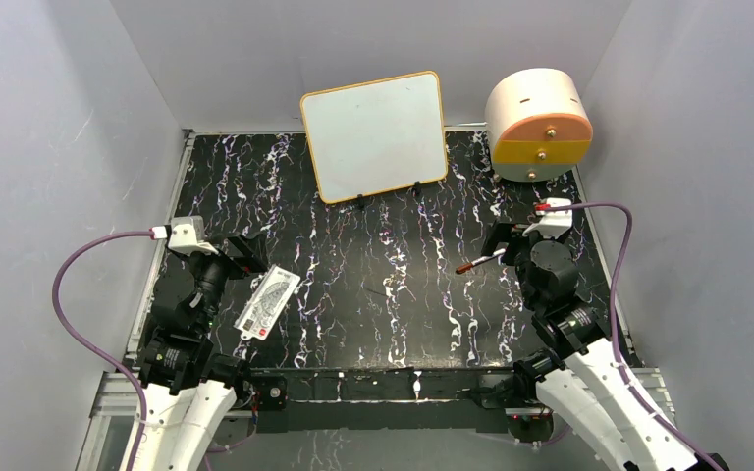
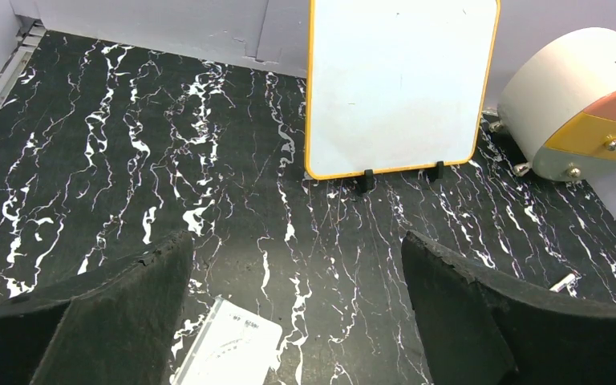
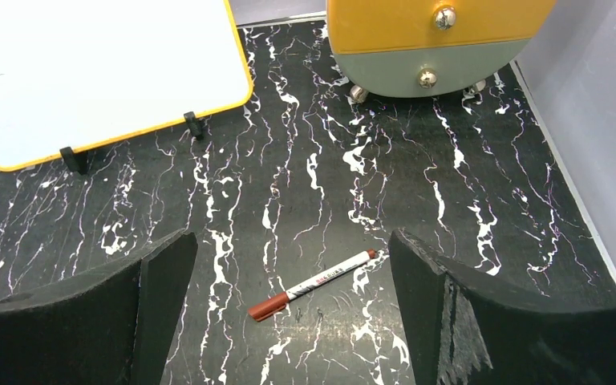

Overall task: Write a sentence on the whiteboard
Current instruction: Move the whiteboard stand to the center of the board.

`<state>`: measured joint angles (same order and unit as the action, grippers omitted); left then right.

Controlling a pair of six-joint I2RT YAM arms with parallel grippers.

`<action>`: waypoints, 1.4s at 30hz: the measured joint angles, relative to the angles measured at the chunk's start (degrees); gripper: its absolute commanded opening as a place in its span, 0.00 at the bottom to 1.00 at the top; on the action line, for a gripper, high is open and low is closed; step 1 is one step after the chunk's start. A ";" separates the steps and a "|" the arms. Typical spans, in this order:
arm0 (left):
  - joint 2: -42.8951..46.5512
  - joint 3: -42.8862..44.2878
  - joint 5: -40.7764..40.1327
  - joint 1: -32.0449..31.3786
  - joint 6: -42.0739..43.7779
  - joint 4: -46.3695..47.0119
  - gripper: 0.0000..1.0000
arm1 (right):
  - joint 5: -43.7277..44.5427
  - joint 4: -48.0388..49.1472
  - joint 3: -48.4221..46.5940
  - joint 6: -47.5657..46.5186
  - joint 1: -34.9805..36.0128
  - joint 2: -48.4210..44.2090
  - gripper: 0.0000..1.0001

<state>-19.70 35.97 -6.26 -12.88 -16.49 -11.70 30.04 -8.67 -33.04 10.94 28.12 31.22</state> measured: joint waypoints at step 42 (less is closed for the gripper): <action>-5.42 -1.53 9.31 0.00 3.06 -0.68 0.98 | -20.15 32.02 -15.63 -0.22 6.14 62.38 0.87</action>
<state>-25.12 34.44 3.05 -12.88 -13.43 -12.38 9.89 23.35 -48.66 10.72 34.26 93.60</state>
